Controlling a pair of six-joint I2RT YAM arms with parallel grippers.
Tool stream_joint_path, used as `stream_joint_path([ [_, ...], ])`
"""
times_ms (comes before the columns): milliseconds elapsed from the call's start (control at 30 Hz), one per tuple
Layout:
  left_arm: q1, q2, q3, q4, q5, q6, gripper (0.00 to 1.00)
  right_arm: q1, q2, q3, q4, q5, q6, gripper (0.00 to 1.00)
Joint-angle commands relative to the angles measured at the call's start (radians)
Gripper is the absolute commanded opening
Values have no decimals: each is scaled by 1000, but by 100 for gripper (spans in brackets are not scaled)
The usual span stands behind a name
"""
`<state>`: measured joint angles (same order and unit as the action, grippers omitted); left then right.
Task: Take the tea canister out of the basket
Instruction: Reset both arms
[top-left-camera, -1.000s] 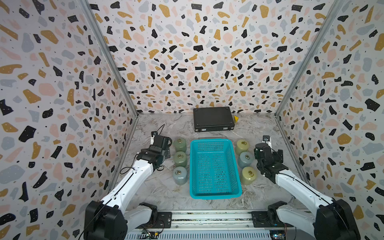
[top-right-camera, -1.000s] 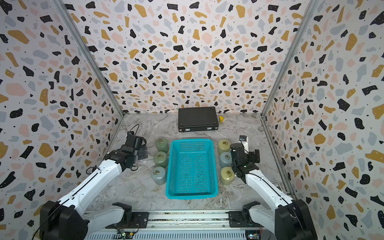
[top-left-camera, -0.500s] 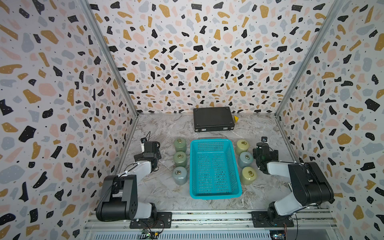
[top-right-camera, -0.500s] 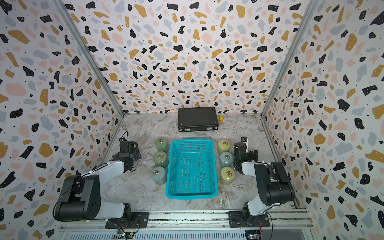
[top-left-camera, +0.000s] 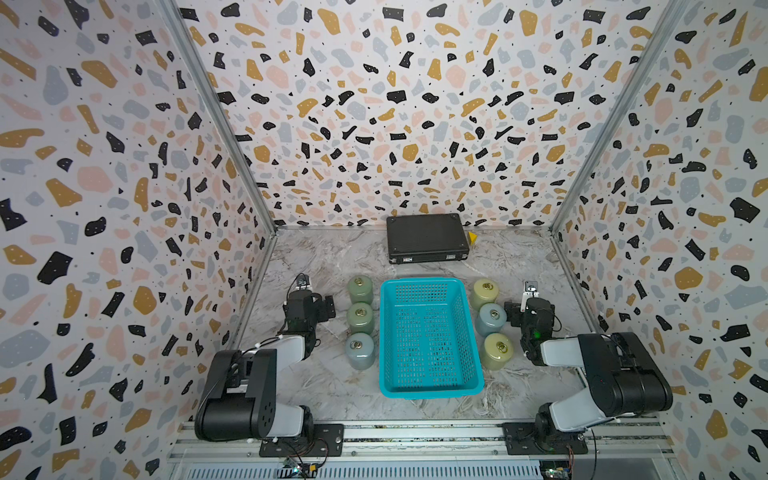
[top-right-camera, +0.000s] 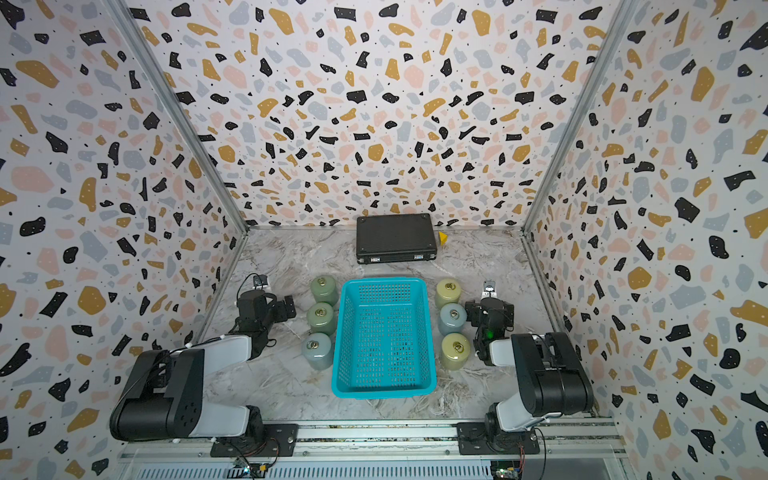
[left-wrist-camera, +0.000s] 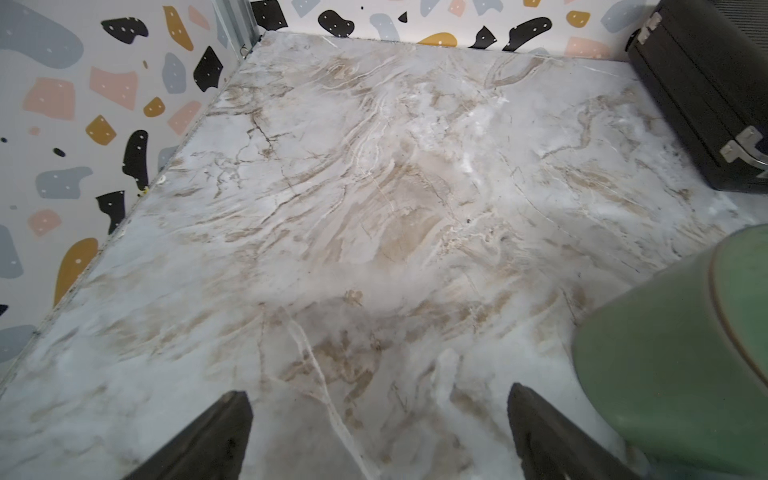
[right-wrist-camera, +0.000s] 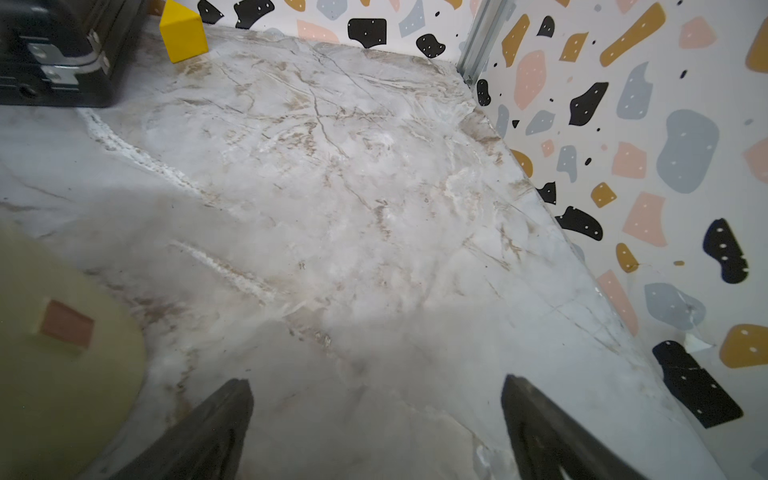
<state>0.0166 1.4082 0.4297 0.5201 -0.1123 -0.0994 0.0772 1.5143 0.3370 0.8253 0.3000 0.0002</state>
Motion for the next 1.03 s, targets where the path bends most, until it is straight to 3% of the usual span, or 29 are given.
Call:
stream_joint_path([
  [0, 3, -18, -5, 112, 40, 27, 100, 1, 1, -1, 84, -41, -13, 99],
  [167, -1, -15, -40, 171, 97, 58, 100, -2, -8, 5, 60, -41, -10, 99],
  [267, -13, 33, -148, 437, 102, 75, 100, -1, -4, -1, 76, -40, -13, 99],
  [333, -15, 1, -109, 300, 46, 53, 100, -1, 0, -2, 90, -41, -15, 99],
  [1000, -32, 17, -109, 328, 19, 66, 100, -2, -2, -1, 86, -40, -15, 99],
])
